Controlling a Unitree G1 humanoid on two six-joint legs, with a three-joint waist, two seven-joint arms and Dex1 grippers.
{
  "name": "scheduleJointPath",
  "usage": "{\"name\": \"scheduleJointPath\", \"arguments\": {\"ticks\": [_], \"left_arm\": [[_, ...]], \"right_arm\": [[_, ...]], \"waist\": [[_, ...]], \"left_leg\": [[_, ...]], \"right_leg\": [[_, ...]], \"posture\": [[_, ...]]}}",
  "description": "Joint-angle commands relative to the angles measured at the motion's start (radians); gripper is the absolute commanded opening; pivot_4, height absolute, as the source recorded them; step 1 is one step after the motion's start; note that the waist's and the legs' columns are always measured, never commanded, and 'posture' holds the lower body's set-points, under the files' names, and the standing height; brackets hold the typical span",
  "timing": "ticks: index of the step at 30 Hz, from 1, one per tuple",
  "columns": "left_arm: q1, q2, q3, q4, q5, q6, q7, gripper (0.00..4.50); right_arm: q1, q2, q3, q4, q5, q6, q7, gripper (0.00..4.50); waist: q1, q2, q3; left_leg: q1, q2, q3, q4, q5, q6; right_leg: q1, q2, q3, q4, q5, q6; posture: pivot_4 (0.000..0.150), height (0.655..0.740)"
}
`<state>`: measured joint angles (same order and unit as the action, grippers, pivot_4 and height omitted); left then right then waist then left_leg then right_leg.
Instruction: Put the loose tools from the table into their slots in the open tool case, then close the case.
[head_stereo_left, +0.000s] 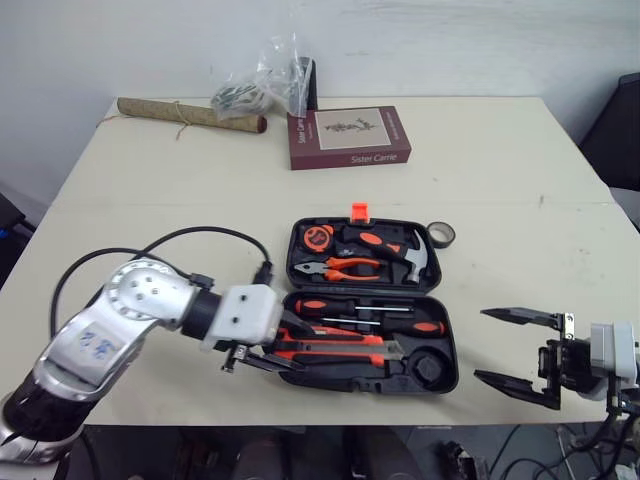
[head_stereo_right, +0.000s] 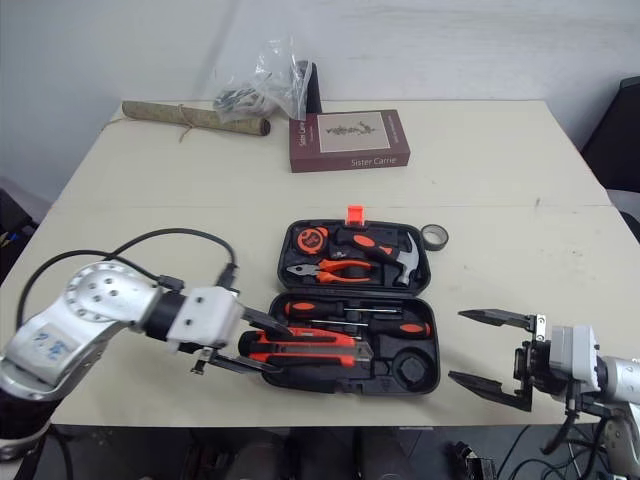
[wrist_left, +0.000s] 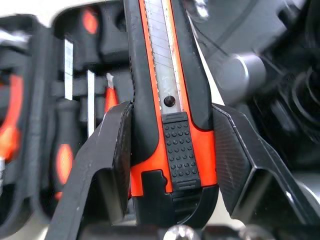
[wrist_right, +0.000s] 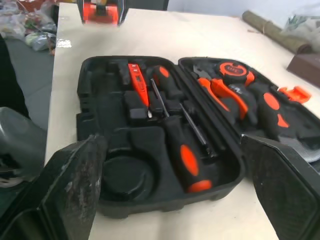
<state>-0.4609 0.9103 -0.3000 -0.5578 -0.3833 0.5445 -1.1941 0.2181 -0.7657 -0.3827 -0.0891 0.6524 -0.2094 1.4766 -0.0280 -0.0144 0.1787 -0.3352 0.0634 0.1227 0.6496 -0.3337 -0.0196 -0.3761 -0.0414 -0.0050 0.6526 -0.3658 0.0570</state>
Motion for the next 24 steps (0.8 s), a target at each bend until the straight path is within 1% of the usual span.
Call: {"name": "scheduleJointPath", "arguments": {"ticks": [1, 4, 7, 10, 14, 24], "left_arm": [[-0.048, -0.034, -0.129, 0.016, 0.105, 0.051, 0.022, 1.6], [-0.1, -0.099, -0.192, 0.042, 0.156, 0.146, 0.08, 1.6], [-0.129, -0.117, -0.228, 0.049, 0.184, 0.186, 0.08, 1.6], [-0.151, -0.144, -0.243, 0.059, 0.201, 0.249, 0.115, 1.6], [-0.16, -0.124, -0.257, 0.036, 0.186, 0.287, 0.075, 1.6], [-0.16, -0.125, -0.297, 0.043, 0.216, 0.281, 0.073, 1.6]], "right_arm": [[0.051, -0.008, -0.055, -0.096, 0.028, 0.033, -0.037, 4.5], [0.094, 0.0, -0.081, -0.135, 0.036, 0.047, -0.059, 4.5], [0.126, 0.008, -0.099, -0.138, 0.036, 0.038, -0.051, 4.5], [0.161, 0.03, -0.118, -0.12, 0.034, 0.006, -0.03, 4.5], [0.177, 0.063, -0.132, -0.06, 0.028, -0.054, 0.008, 4.5], [0.18, 0.113, -0.112, 0.087, 0.01, -0.196, 0.086, 4.5]], "waist": [[-0.001, 0.0, 0.0], [0.002, -0.001, 0.001], [0.003, -0.002, 0.001], [0.004, -0.002, 0.001], [0.002, -0.002, 0.001], [0.003, -0.002, 0.001]], "left_leg": [[0.0, 0.0, 0.001, 0.0, 0.0, 0.0], [0.0, 0.0, 0.0, 0.001, 0.0, 0.0], [0.0, 0.0, 0.0, 0.002, 0.0, 0.0], [0.0, 0.0, 0.0, 0.001, 0.0, 0.0], [0.0, 0.0, 0.0, 0.002, 0.0, 0.0], [0.001, 0.0, 0.001, 0.002, 0.0, 0.0]], "right_leg": [[0.0, 0.0, 0.001, 0.0, 0.0, 0.0], [0.0, 0.001, 0.002, 0.001, 0.0, 0.001], [0.0, 0.001, 0.003, 0.001, 0.001, 0.002], [0.0, 0.001, 0.003, 0.001, 0.0, 0.002], [0.0, 0.001, 0.003, 0.001, 0.0, 0.002], [0.0, 0.001, 0.003, 0.001, 0.0, 0.002]], "posture": [[0.15, 0.74], [0.15, 0.74], [0.15, 0.74], [0.15, 0.74], [0.15, 0.74], [0.15, 0.74]]}}
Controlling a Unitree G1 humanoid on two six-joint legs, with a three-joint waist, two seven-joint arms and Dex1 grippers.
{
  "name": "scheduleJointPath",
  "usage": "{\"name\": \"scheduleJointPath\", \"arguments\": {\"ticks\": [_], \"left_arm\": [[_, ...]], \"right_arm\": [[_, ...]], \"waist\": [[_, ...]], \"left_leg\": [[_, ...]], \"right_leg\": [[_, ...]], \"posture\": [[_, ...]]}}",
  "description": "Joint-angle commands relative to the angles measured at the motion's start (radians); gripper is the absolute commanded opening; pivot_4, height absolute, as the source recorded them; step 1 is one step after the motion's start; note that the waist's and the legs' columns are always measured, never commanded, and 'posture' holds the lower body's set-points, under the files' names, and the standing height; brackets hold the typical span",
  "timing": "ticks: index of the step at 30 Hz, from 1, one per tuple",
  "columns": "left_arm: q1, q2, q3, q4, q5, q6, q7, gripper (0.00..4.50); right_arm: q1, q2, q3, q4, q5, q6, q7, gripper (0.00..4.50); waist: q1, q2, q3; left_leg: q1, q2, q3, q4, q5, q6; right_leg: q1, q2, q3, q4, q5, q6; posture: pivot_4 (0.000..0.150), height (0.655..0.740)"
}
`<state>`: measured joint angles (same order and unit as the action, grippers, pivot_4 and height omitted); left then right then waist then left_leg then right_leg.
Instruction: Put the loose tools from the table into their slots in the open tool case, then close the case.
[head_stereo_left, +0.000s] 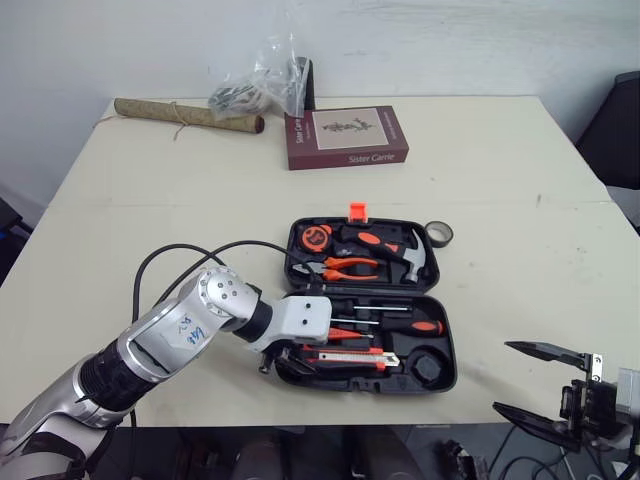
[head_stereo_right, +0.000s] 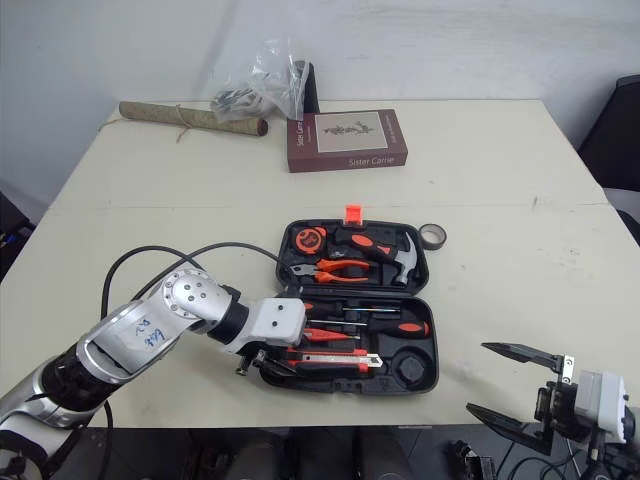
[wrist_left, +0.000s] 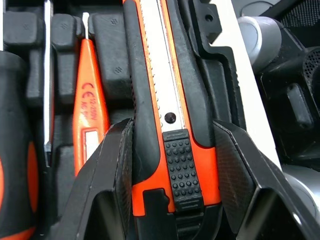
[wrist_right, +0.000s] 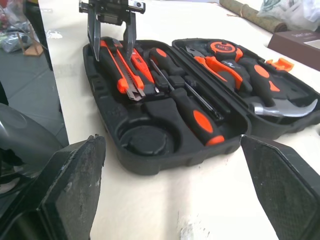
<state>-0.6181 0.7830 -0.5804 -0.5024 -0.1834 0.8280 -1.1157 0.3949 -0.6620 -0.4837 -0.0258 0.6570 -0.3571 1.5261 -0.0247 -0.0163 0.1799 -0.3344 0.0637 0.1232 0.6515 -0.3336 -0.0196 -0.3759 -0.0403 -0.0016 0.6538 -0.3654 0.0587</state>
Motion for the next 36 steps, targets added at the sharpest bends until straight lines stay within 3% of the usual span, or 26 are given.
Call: {"name": "scheduleJointPath", "arguments": {"ticks": [1, 8, 10, 14, 15, 22, 25, 33, 36], "left_arm": [[-0.002, 0.0, -0.018, -0.011, 0.015, -0.001, -0.004, 1.6], [-0.004, -0.055, -0.037, 0.012, 0.047, 0.003, 0.044, 1.6], [-0.004, -0.078, -0.029, 0.019, 0.05, 0.004, 0.062, 2.67], [0.007, -0.08, -0.001, 0.007, 0.043, -0.038, 0.057, 4.27], [0.016, -0.08, 0.026, 0.0, 0.022, -0.054, 0.051, 4.47], [0.146, -0.126, 0.239, 0.022, -0.123, -0.345, -0.008, 4.47], [0.2, -0.188, 0.291, 0.068, -0.189, -0.42, -0.015, 3.67], [0.248, -0.268, 0.195, 0.214, -0.078, -0.598, -0.006, 0.04], [0.239, -0.282, 0.158, 0.259, -0.025, -0.613, 0.01, 0.04]], "right_arm": [[0.003, 0.011, -0.01, 0.033, 0.005, -0.058, 0.04, 4.5], [0.0, 0.012, -0.002, 0.123, 0.016, -0.124, 0.083, 4.5], [-0.002, 0.01, 0.004, 0.142, 0.019, -0.137, 0.087, 4.5], [0.0, 0.007, 0.015, 0.155, 0.023, -0.148, 0.088, 4.5], [0.0, 0.006, 0.017, 0.156, 0.024, -0.147, 0.088, 4.5], [-0.005, 0.007, 0.024, 0.164, 0.018, -0.143, 0.085, 4.5], [-0.007, 0.011, 0.035, 0.164, 0.012, -0.142, 0.074, 4.5], [-0.006, 0.006, 0.037, 0.16, 0.005, -0.137, 0.048, 4.5], [-0.005, -0.001, 0.033, 0.145, 0.006, -0.127, 0.038, 4.5]], "waist": [[0.0, 0.0, 0.0], [0.004, 0.0, 0.0], [0.009, 0.0, 0.0], [0.019, 0.0, 0.0], [0.019, 0.0, 0.0], [0.021, 0.001, 0.0], [0.023, 0.001, -0.001], [0.023, 0.002, -0.001], [0.022, 0.002, -0.001]], "left_leg": [[0.0, 0.0, 0.0, 0.0, 0.0, 0.0], [0.001, 0.0, 0.0, 0.001, 0.0, 0.0], [0.001, 0.0, 0.0, 0.001, 0.0, 0.0], [0.001, 0.0, 0.0, 0.002, 0.0, 0.001], [0.001, 0.0, 0.0, 0.002, 0.0, 0.001], [0.001, 0.0, 0.0, 0.003, 0.0, 0.001], [0.001, 0.0, 0.0, 0.004, 0.0, 0.001], [0.001, 0.0, 0.0, 0.005, -0.001, 0.002], [0.001, 0.0, 0.0, 0.005, -0.001, 0.002]], "right_leg": [[0.0, 0.0, 0.0, 0.0, 0.0, 0.0], [0.001, 0.0, 0.0, 0.0, 0.0, 0.0], [0.001, 0.0, 0.0, 0.001, 0.0, 0.0], [0.001, -0.001, 0.001, 0.001, 0.0, 0.0], [0.001, 0.0, 0.0, 0.001, 0.0, 0.0], [0.0, -0.001, 0.0, 0.002, 0.0, 0.0], [0.001, -0.001, 0.0, 0.003, 0.0, 0.0], [0.001, -0.001, 0.0, 0.003, 0.0, 0.0], [0.001, -0.001, 0.0, 0.003, 0.0, 0.0]], "posture": [[0.15, 0.74], [0.15, 0.74], [0.15, 0.74], [0.15, 0.74], [0.15, 0.74], [0.15, 0.74], [0.15, 0.74], [0.15, 0.74], [0.15, 0.74]]}}
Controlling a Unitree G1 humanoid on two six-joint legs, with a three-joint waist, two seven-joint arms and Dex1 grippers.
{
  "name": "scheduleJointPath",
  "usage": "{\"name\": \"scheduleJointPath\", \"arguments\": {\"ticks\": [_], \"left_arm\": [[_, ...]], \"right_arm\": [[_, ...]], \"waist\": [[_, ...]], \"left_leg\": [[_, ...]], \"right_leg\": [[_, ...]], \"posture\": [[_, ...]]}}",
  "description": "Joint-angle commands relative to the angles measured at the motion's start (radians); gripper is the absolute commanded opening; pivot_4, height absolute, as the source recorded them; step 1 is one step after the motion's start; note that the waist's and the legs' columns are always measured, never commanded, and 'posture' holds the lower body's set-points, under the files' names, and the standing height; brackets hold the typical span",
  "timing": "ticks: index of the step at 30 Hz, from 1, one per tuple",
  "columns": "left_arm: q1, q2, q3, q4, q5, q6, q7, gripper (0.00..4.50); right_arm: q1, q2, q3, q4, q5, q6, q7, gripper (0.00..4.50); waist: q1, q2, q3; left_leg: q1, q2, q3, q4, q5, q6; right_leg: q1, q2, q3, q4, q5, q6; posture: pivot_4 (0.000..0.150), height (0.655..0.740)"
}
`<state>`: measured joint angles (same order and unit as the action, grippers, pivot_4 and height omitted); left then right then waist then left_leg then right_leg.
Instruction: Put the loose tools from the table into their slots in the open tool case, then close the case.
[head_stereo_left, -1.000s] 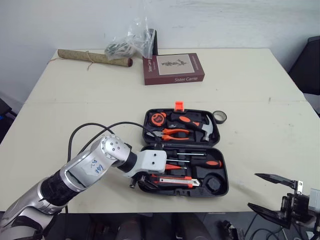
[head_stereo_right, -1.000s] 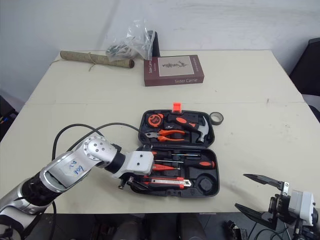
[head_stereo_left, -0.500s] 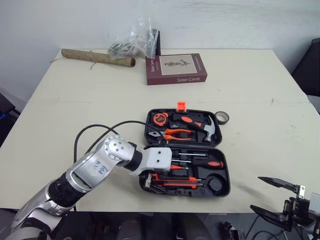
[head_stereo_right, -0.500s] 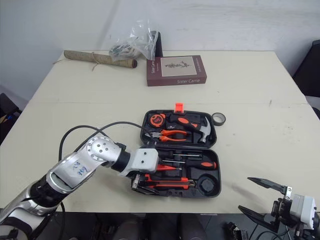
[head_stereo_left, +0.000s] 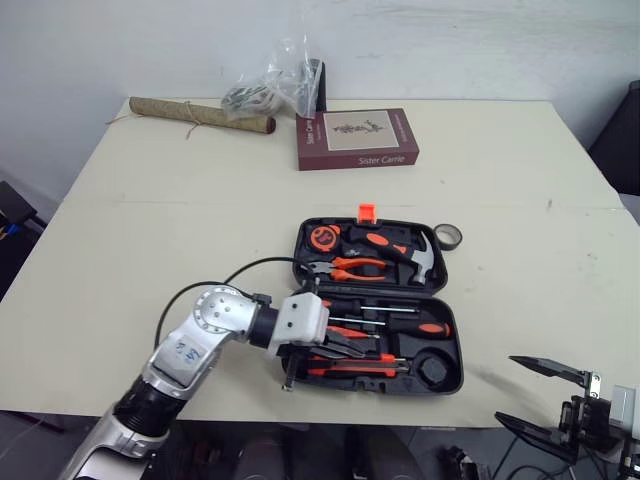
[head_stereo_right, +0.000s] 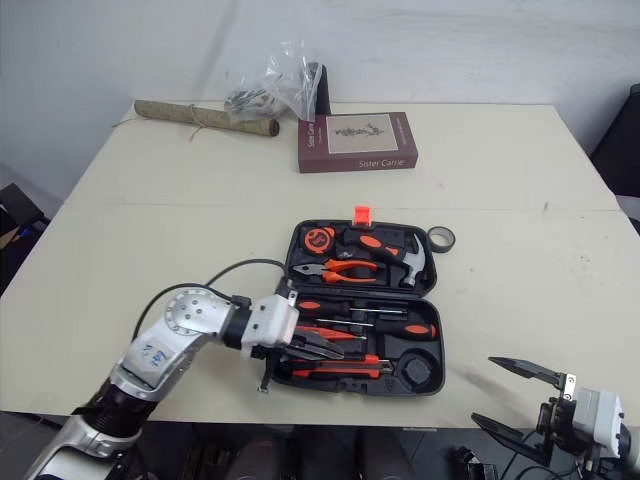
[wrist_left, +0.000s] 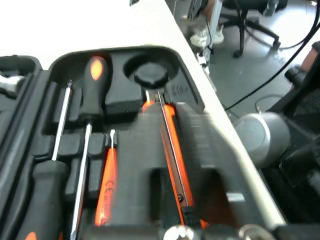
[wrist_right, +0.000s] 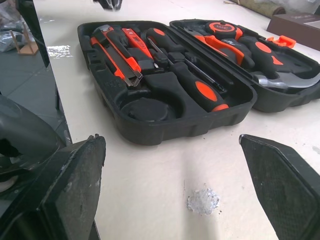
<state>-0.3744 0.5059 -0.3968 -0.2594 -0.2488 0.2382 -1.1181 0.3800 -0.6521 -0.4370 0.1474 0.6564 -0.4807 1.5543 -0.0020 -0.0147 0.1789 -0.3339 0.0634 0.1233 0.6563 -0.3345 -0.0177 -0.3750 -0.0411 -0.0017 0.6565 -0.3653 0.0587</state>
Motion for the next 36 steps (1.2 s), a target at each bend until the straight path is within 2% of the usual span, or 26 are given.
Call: {"name": "scheduleJointPath", "arguments": {"ticks": [1, 5, 9, 16, 19, 22, 24, 26, 28, 31, 35, 36], "left_arm": [[-0.004, -0.004, -0.03, 0.022, 0.048, -0.013, 0.014, 0.04], [-0.005, 0.021, -0.071, 0.065, 0.088, -0.021, -0.026, 0.04], [-0.011, 0.032, -0.098, 0.107, 0.157, 0.003, 0.005, 0.04], [-0.014, 0.065, -0.174, 0.106, 0.237, 0.151, 0.031, 0.04], [-0.001, 0.058, -0.17, 0.103, 0.228, 0.093, 0.039, 0.04], [0.023, 0.033, -0.112, 0.107, 0.178, -0.041, 0.054, 0.04], [0.05, 0.012, -0.004, 0.072, 0.042, -0.158, 0.004, 0.04], [0.088, 0.027, 0.113, 0.034, -0.067, -0.198, -0.021, 0.53], [0.131, 0.063, 0.197, 0.029, -0.11, -0.201, -0.022, 1.18], [0.214, 0.138, 0.356, 0.07, -0.145, -0.221, -0.01, 2.47], [0.28, 0.192, 0.61, 0.195, -0.193, -0.22, 0.082, 4.42], [0.29, 0.205, 0.662, 0.246, -0.199, -0.234, 0.087, 4.42]], "right_arm": [[0.011, -0.013, -0.015, -0.038, 0.006, 0.002, 0.004, 4.5], [0.022, -0.019, -0.017, -0.1, 0.002, 0.034, -0.04, 4.5], [0.041, -0.013, -0.012, -0.167, -0.008, 0.067, -0.086, 4.5], [0.044, 0.0, 0.008, -0.243, -0.028, 0.109, -0.151, 4.5], [0.045, 0.002, 0.005, -0.262, -0.031, 0.121, -0.17, 4.5], [0.052, 0.0, -0.012, -0.271, -0.032, 0.127, -0.19, 4.5], [0.062, -0.005, -0.051, -0.267, -0.025, 0.129, -0.211, 4.5], [0.084, -0.014, -0.107, -0.249, -0.016, 0.138, -0.234, 4.5], [0.098, -0.02, -0.159, -0.21, -0.014, 0.137, -0.249, 4.5], [0.1, -0.02, -0.248, -0.089, -0.029, 0.103, -0.272, 4.5], [0.09, -0.014, -0.338, 0.097, -0.063, 0.039, -0.329, 4.5], [0.085, -0.012, -0.353, 0.136, -0.073, 0.024, -0.35, 4.5]], "waist": [[0.0, 0.0, 0.0], [-0.002, 0.0, 0.0], [-0.001, 0.001, -0.001], [-0.001, 0.002, -0.006], [-0.001, 0.002, -0.009], [-0.001, 0.002, -0.009], [-0.001, 0.002, -0.009], [-0.001, 0.002, -0.008], [-0.002, 0.002, -0.007], [-0.006, 0.002, -0.007], [-0.008, 0.002, -0.007], [-0.009, 0.002, -0.006]], "left_leg": [[0.0, 0.0, 0.0, 0.0, 0.0, 0.0], [0.0, 0.0, 0.0, -0.001, 0.0, 0.0], [0.0, 0.0, 0.0, -0.001, 0.0, 0.0], [0.001, 0.0, 0.0, -0.001, 0.0, 0.0], [0.002, 0.0, 0.0, -0.002, 0.0, 0.0], [0.003, 0.0, 0.0, -0.004, 0.0, 0.0], [0.003, 0.0, 0.0, -0.004, 0.0, 0.0], [0.002, 0.0, 0.0, -0.003, 0.0, 0.0], [0.0, 0.001, 0.0, -0.003, 0.0, 0.0], [0.002, 0.001, 0.0, -0.004, 0.0, -0.001], [0.002, 0.001, 0.0, -0.006, -0.001, 0.002], [0.002, 0.001, 0.0, -0.006, -0.002, 0.004]], "right_leg": [[0.0, 0.0, 0.0, 0.0, 0.0, 0.0], [0.0, 0.0, 0.0, 0.0, 0.0, 0.0], [0.0, 0.0, 0.0, 0.0, 0.0, 0.0], [0.003, 0.0, 0.0, 0.0, 0.0, 0.0], [0.005, 0.0, 0.0, 0.0, 0.0, 0.0], [0.008, 0.0, 0.0, -0.002, 0.0, 0.0], [0.007, 0.0, 0.0, -0.002, 0.0, 0.0], [0.001, 0.0, 0.0, 0.0, 0.0, 0.0], [-0.002, 0.0, 0.0, 0.0, 0.0, 0.0], [-0.001, 0.0, 0.0, 0.0, 0.0, 0.0], [-0.001, -0.001, -0.001, -0.002, 0.0, -0.001], [-0.001, -0.001, -0.001, -0.002, 0.0, -0.001]], "posture": [[0.15, 0.74], [0.15, 0.74], [0.15, 0.74], [0.15, 0.74], [0.15, 0.74], [0.15, 0.74], [0.15, 0.74], [0.15, 0.74], [0.15, 0.74], [0.15, 0.74], [0.15, 0.74], [0.15, 0.74]]}}
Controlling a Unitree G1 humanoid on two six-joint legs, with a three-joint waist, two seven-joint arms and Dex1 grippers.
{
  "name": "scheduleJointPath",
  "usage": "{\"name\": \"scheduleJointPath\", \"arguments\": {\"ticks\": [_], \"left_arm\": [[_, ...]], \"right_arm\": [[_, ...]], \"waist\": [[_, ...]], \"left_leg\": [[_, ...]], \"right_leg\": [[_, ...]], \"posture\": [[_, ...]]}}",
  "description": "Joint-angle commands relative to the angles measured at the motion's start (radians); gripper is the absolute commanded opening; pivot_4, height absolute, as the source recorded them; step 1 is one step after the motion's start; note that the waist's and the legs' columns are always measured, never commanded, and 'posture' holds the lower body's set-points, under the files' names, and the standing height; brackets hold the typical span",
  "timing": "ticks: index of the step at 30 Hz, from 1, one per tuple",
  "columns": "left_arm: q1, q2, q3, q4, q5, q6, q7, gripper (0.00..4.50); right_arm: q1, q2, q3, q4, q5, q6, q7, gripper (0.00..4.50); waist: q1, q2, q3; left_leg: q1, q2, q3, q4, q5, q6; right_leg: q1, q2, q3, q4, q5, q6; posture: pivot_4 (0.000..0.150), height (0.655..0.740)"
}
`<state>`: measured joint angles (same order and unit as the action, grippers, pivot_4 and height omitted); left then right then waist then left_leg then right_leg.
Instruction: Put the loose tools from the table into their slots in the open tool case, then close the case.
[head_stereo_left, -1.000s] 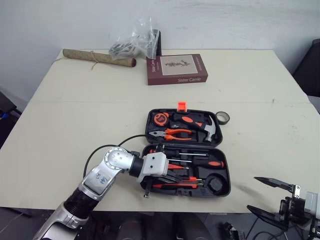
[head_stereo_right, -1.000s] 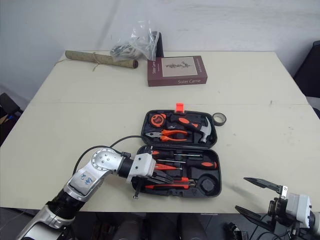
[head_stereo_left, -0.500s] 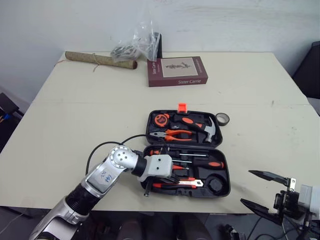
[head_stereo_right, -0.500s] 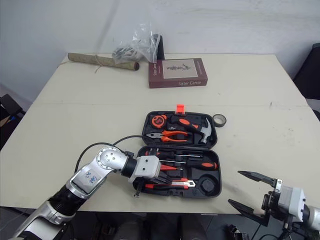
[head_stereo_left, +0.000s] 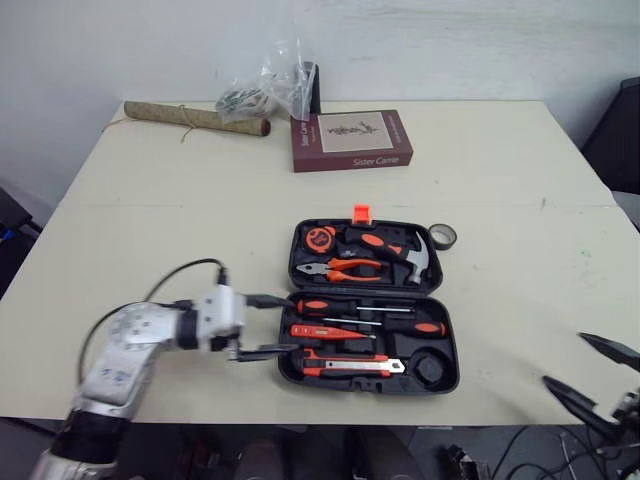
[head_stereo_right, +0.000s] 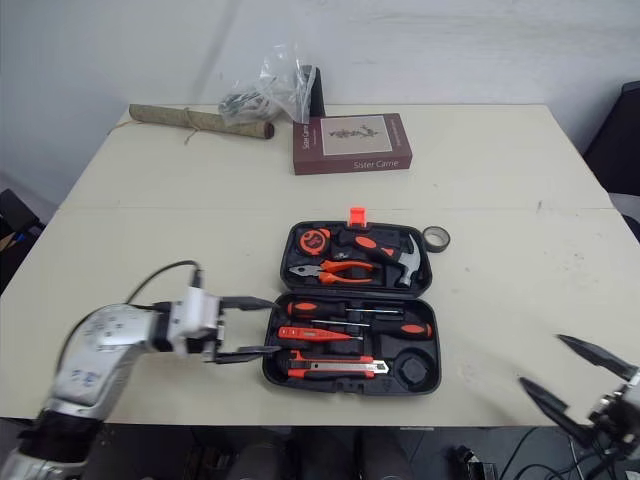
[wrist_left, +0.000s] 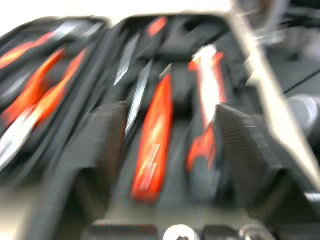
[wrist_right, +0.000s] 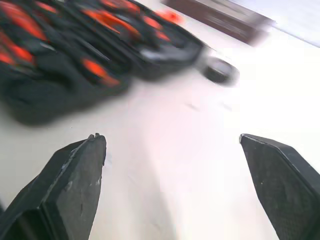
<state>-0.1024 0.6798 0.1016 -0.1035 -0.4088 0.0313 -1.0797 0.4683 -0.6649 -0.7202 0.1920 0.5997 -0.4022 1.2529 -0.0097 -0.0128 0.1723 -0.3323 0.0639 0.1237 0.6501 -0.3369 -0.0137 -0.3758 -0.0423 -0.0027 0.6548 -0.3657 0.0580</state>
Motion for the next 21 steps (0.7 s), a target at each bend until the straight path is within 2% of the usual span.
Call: {"name": "scheduleJointPath", "arguments": {"ticks": [1, 5, 8, 14, 17, 21], "left_arm": [[0.028, 0.048, 0.221, 0.156, -0.04, -0.037, 0.06, 4.42], [0.046, 0.087, 0.395, 0.352, -0.083, -0.063, 0.073, 4.42], [0.077, 0.1, 0.421, 0.37, -0.069, -0.065, 0.069, 4.42], [0.102, 0.045, 0.412, 0.199, -0.105, -0.027, 0.121, 4.42], [0.083, 0.032, 0.383, 0.114, -0.114, 0.006, 0.137, 4.42], [-0.018, 0.05, 0.323, 0.035, -0.144, 0.072, 0.127, 4.42]], "right_arm": [[-0.009, 0.003, -0.085, 0.132, -0.026, -0.066, -0.077, 4.5], [-0.027, 0.001, -0.119, 0.245, -0.065, -0.078, -0.198, 4.5], [-0.052, 0.001, -0.117, 0.258, -0.075, -0.063, -0.28, 4.5], [-0.199, -0.031, 0.007, 0.09, -0.062, 0.068, -0.329, 4.5], [-0.319, -0.108, 0.086, 0.041, -0.128, 0.246, -0.44, 4.5], [-0.533, -0.25, 0.287, -0.007, -0.17, 0.418, -0.334, 4.5]], "waist": [[-0.002, 0.0, 0.0], [-0.016, 0.0, 0.0], [-0.02, 0.0, 0.0], [-0.027, 0.0, 0.0], [-0.028, 0.002, 0.001], [-0.025, 0.002, 0.002]], "left_leg": [[0.0, 0.0, 0.0, 0.0, 0.0, 0.0], [0.0, 0.0, 0.0, -0.001, 0.0, 0.0], [0.0, 0.0, 0.0, -0.002, -0.001, -0.001], [0.0, 0.0, 0.0, -0.002, -0.001, -0.002], [0.0, 0.0, 0.0, -0.002, -0.001, -0.003], [-0.002, 0.0, 0.0, -0.001, 0.001, -0.006]], "right_leg": [[0.0, 0.0, 0.0, 0.0, 0.0, 0.0], [-0.001, -0.001, -0.002, 0.0, 0.0, -0.001], [-0.001, -0.003, -0.003, 0.0, -0.001, -0.001], [-0.001, -0.004, -0.004, 0.001, 0.0, -0.001], [-0.001, -0.003, -0.003, 0.001, 0.0, -0.001], [-0.004, -0.002, -0.003, 0.002, 0.0, -0.001]], "posture": [[0.15, 0.74], [0.15, 0.74], [0.15, 0.74], [0.15, 0.74], [0.15, 0.74], [0.15, 0.74]]}}
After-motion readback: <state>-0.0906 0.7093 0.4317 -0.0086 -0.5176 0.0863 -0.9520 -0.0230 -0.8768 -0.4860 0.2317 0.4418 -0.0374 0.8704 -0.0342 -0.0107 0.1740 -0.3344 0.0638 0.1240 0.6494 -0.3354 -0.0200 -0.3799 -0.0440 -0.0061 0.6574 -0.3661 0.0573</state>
